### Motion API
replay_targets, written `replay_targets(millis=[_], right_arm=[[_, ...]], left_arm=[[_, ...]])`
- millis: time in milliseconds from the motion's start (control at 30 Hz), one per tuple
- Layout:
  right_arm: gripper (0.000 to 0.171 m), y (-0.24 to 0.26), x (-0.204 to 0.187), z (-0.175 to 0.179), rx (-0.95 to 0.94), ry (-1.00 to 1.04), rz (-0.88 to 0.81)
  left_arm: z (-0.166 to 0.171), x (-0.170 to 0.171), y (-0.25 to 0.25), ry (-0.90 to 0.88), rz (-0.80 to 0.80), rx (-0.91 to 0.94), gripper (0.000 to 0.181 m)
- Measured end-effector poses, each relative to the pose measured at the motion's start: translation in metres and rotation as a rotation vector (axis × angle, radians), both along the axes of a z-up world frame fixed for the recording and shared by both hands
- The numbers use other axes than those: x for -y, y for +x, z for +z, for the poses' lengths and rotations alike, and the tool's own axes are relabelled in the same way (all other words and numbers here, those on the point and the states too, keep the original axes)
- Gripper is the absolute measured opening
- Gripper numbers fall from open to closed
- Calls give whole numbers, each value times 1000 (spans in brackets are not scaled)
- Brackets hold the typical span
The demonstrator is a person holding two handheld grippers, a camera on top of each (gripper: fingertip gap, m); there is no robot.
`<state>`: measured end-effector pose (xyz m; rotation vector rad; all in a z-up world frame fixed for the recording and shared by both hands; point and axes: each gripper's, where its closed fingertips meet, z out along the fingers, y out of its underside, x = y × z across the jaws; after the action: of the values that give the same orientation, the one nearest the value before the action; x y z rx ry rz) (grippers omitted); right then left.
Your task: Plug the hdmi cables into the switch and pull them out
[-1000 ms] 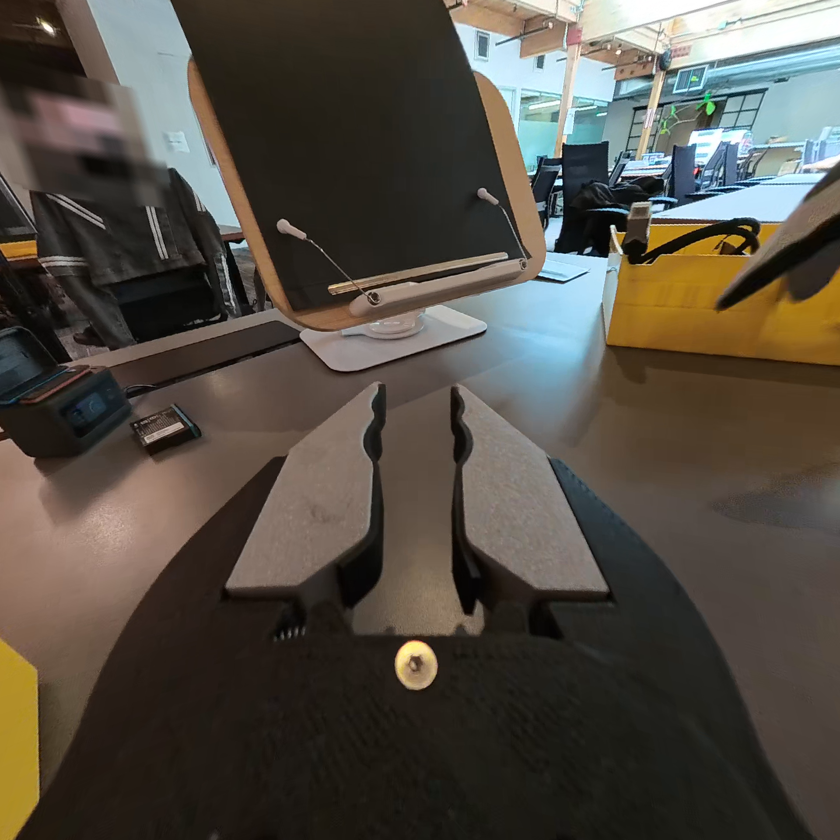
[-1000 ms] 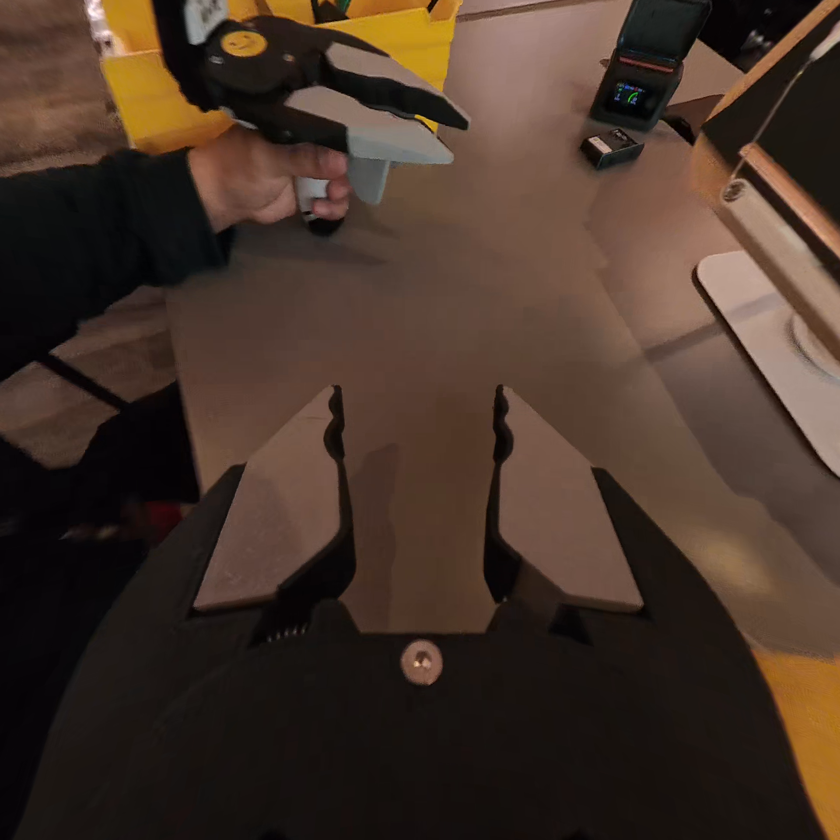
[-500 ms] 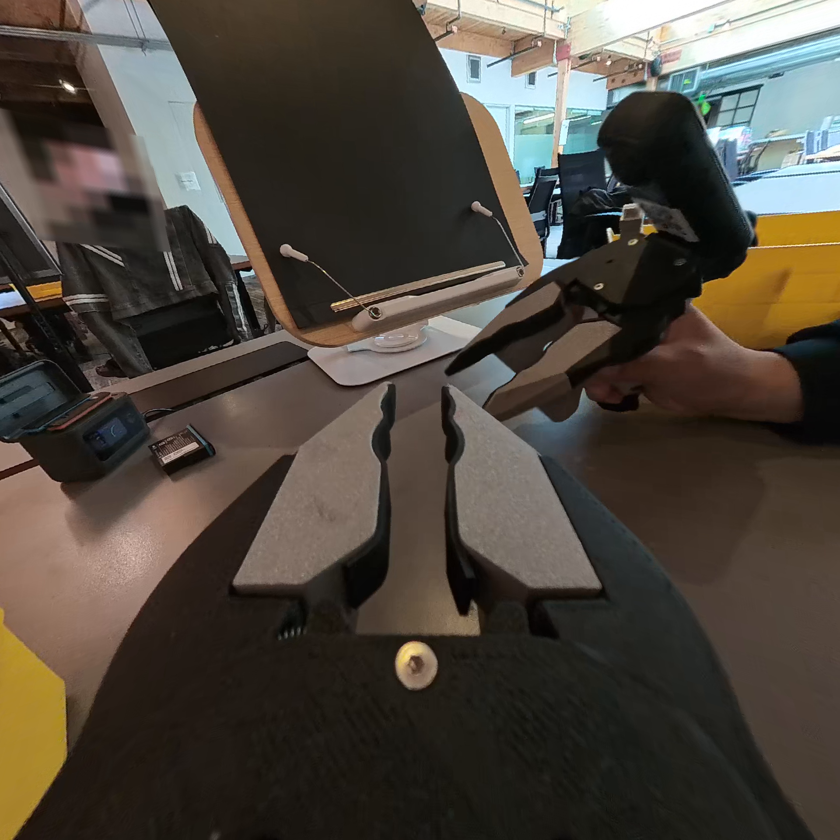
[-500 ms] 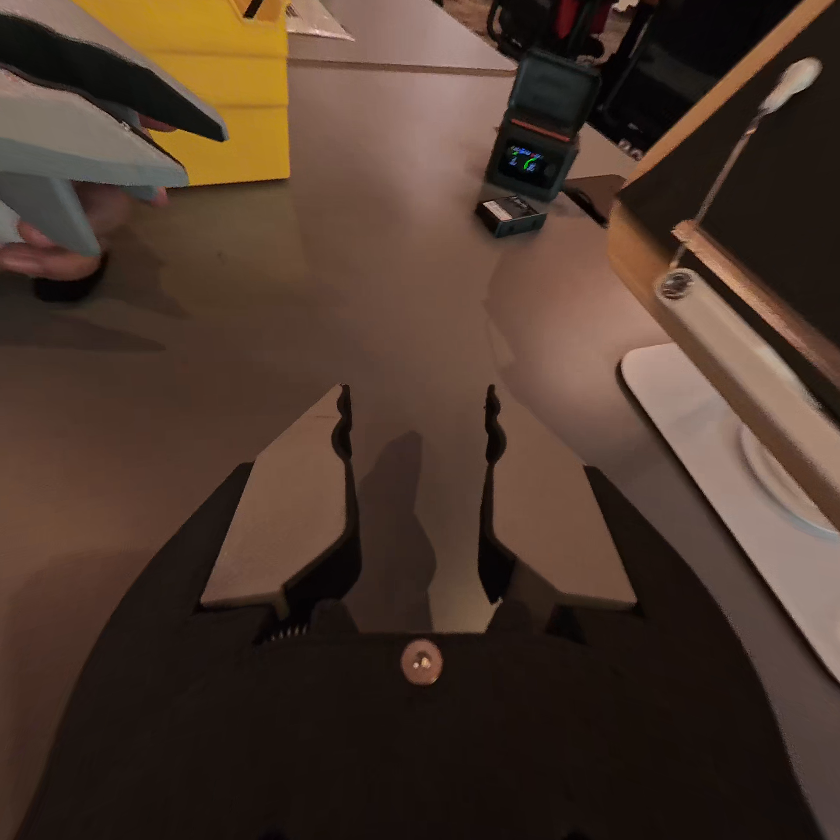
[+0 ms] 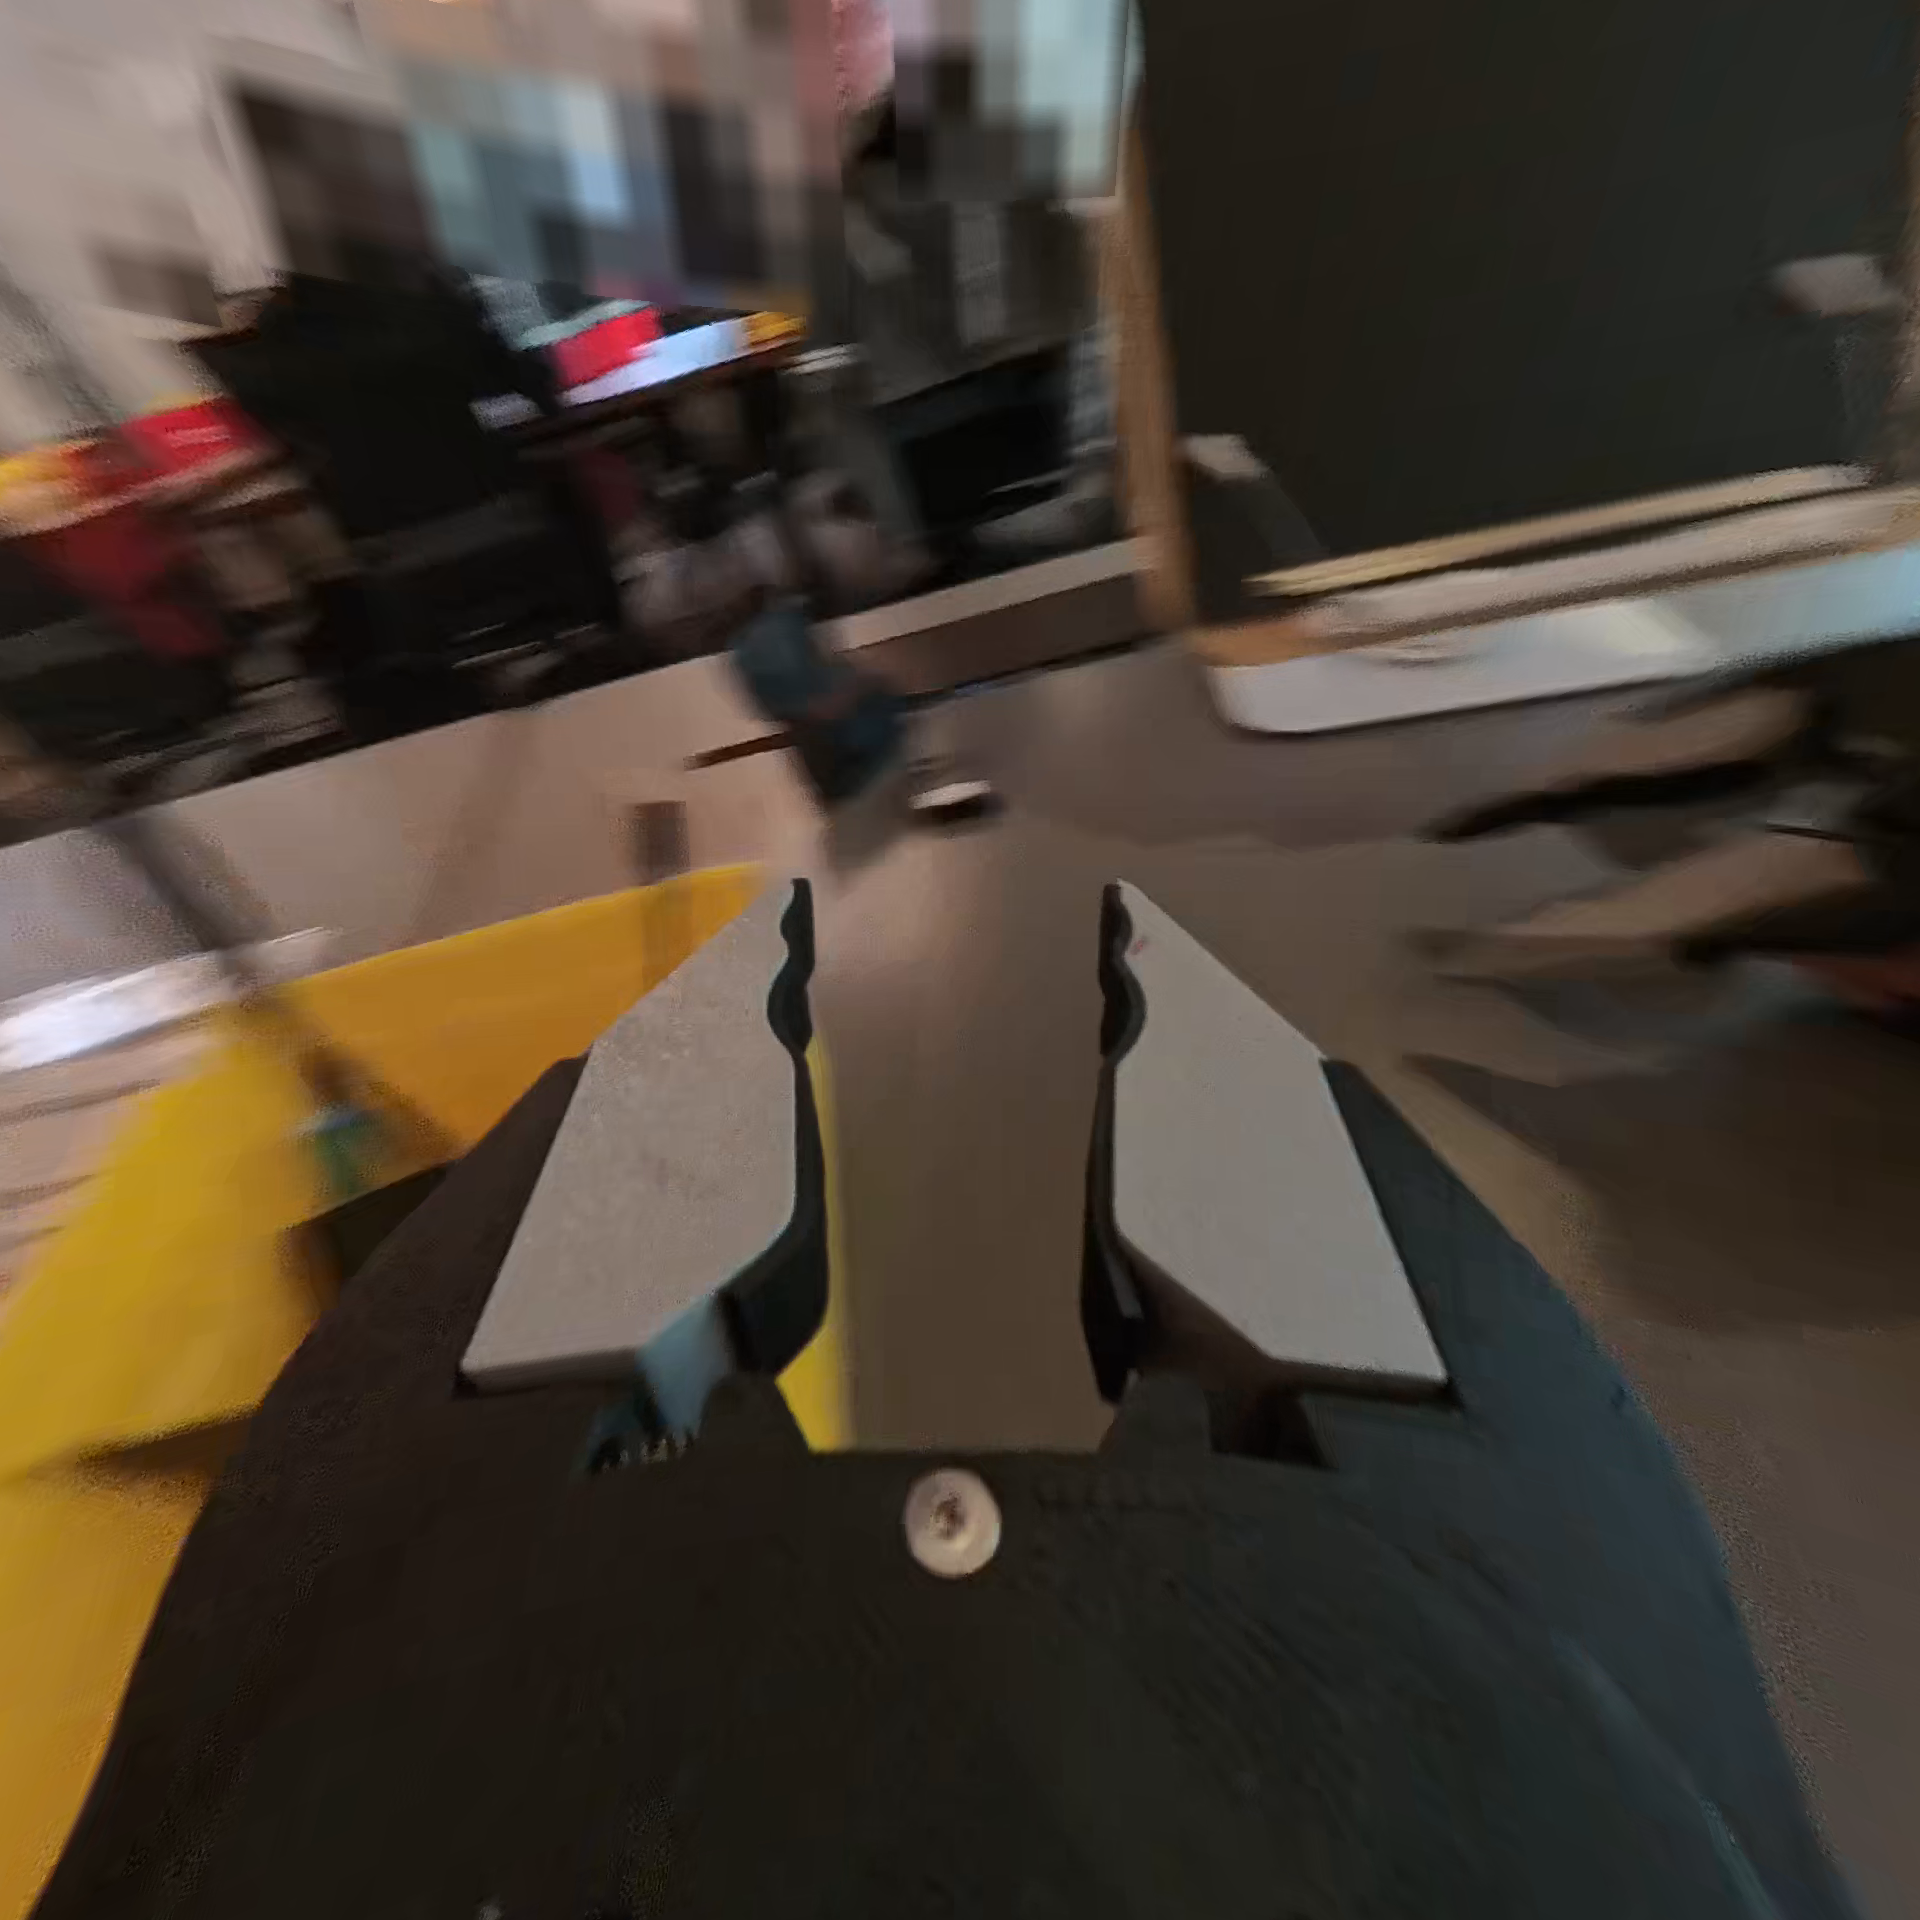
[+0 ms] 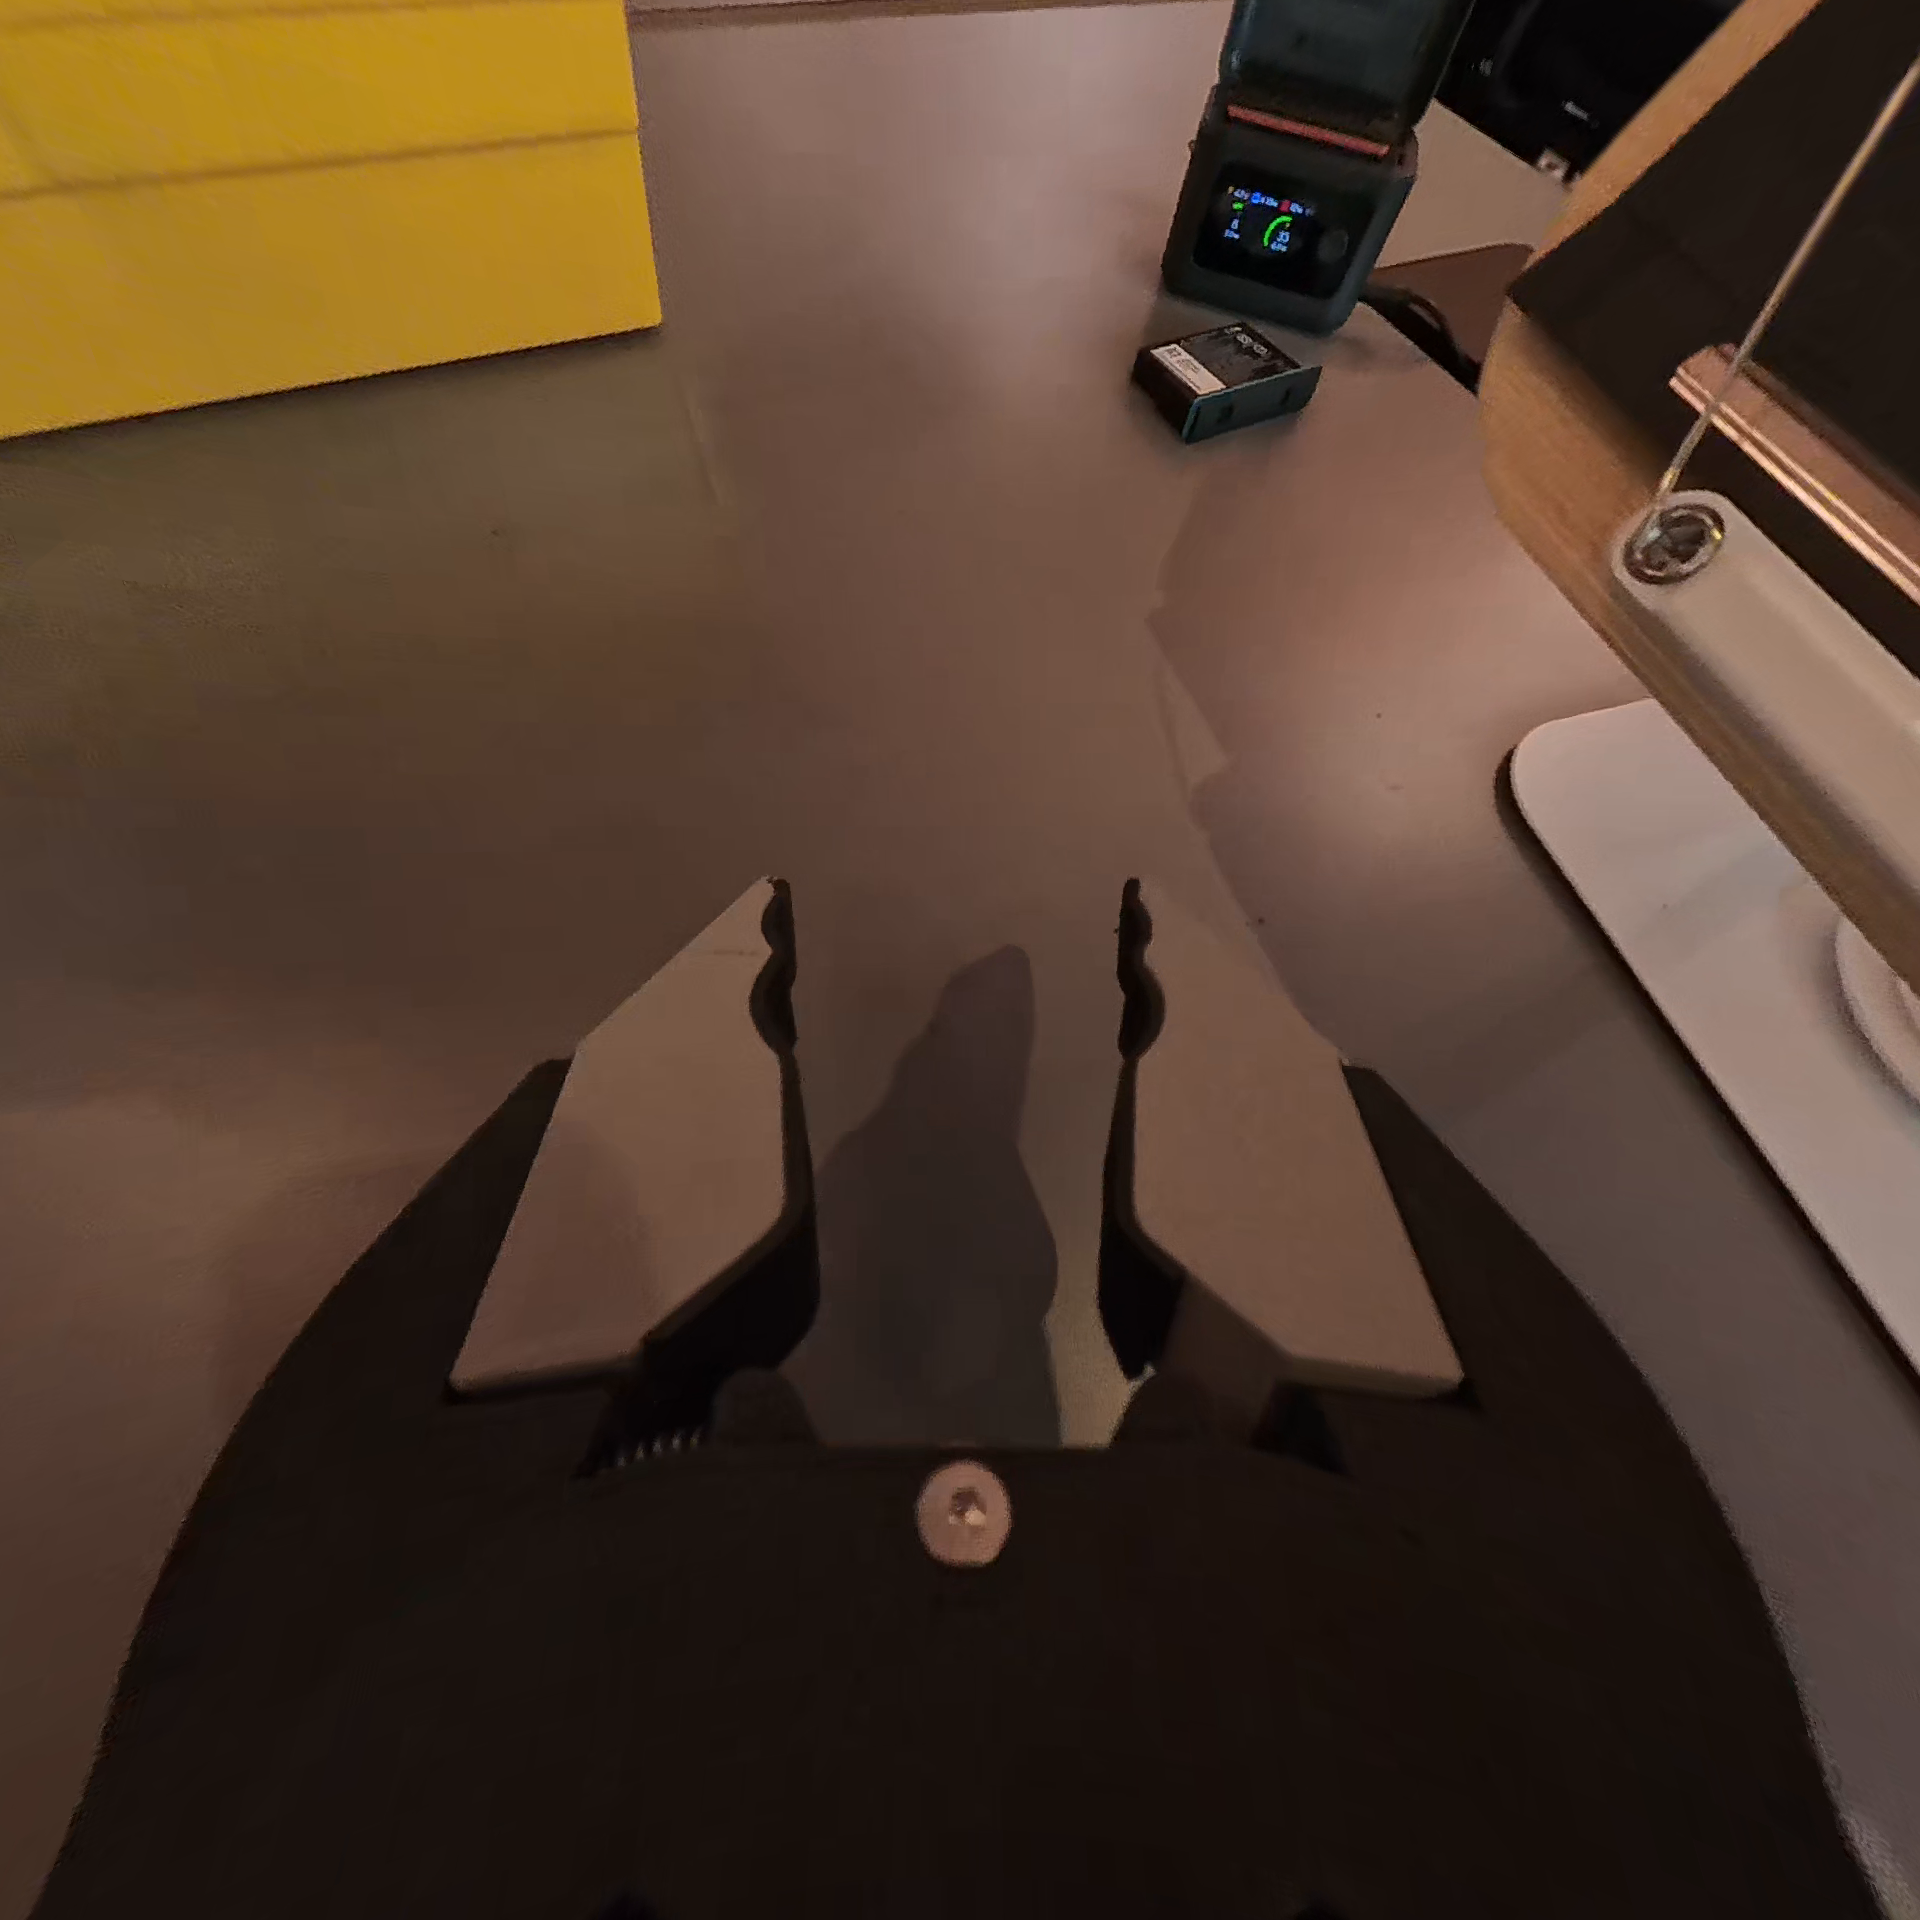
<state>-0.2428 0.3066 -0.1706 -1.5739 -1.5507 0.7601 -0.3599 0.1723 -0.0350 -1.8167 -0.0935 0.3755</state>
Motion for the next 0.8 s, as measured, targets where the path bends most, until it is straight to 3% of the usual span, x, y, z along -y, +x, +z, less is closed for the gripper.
replay_targets(millis=[133, 267, 333, 367, 467, 500, 533, 633, 800], right_arm=[[61, 0, -3, 0, -4, -29, -9], [61, 0, -2, -1, 6, -25, -5], [61, 0, -2, -3, 17, -21, -2], [60, 0, -1, -3, 20, -18, -2], [59, 0, -1, -3, 19, -4, -4], [59, 0, -1, -3, 20, -1, -4], [58, 1, -2, -4, 23, 1, -4], [58, 2, -3, -5, 33, 0, -4], [57, 2, -3, -5, 27, -38, 3]], left_arm=[[71, 67, -120, 108, 339, 62, 56], [41, 64, -151, 13, 242, 398, 87], [24, 53, -150, -6, 197, 495, 86], [17, 48, -152, -21, 202, 493, 79], [-4, 32, -154, -100, 188, 447, 31], [-9, 27, -152, -146, 167, 434, 6], [-9, 23, -152, -176, 148, 413, 6], [32, 17, -159, -129, 144, 282, 6], [154, 14, -143, 44, 68, 137, 6]])
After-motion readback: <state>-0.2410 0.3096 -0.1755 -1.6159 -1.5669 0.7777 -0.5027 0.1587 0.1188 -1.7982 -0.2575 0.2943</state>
